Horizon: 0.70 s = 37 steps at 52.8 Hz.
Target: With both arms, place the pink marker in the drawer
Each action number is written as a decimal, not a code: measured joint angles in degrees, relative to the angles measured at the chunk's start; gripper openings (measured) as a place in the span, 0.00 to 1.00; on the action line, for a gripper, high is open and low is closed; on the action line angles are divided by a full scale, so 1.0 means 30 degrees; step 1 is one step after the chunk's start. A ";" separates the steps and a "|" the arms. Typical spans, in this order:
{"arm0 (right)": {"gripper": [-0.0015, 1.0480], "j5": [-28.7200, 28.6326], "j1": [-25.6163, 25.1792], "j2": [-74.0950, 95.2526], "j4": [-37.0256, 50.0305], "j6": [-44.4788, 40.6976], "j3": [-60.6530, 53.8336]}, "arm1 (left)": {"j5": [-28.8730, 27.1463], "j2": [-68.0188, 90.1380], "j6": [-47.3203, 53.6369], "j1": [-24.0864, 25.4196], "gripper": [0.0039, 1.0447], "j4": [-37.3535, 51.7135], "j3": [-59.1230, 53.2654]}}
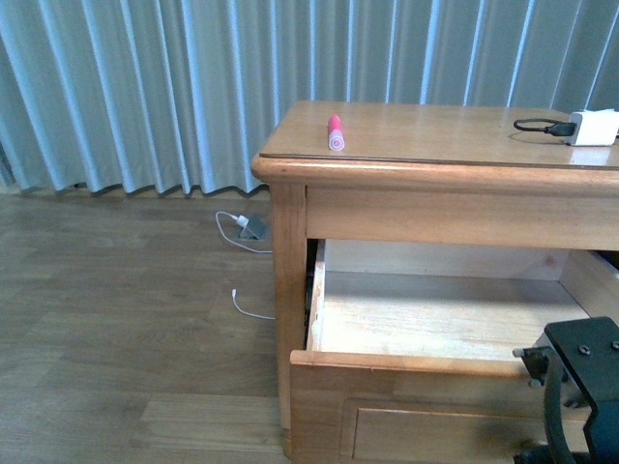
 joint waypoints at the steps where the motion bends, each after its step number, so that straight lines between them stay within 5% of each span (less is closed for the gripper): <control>1: 0.21 0.0029 0.0044 -0.0146 0.0000 0.0044 -0.0168 | 0.0000 0.0000 0.0000 0.0000 0.94 0.0000 0.0000; 4: 0.21 -0.0073 0.0109 -0.0415 -0.0022 0.0182 -0.0430 | 0.0000 0.0000 0.0000 0.0000 0.94 0.0000 0.0000; 10: 0.38 -0.0087 0.0182 -0.1392 -0.0430 0.0707 -0.0954 | 0.0000 0.0000 0.0007 0.0000 0.94 0.0000 0.0000; 26: 0.92 -0.1545 -0.0306 -1.1271 -0.6499 0.1996 -0.2055 | 0.0000 0.0000 0.0000 0.0000 0.94 0.0000 0.0000; 37: 0.92 -0.3213 -0.3016 -1.9198 -1.2211 0.1996 -0.1938 | 0.0000 0.0000 0.0000 0.0000 0.94 0.0000 0.0000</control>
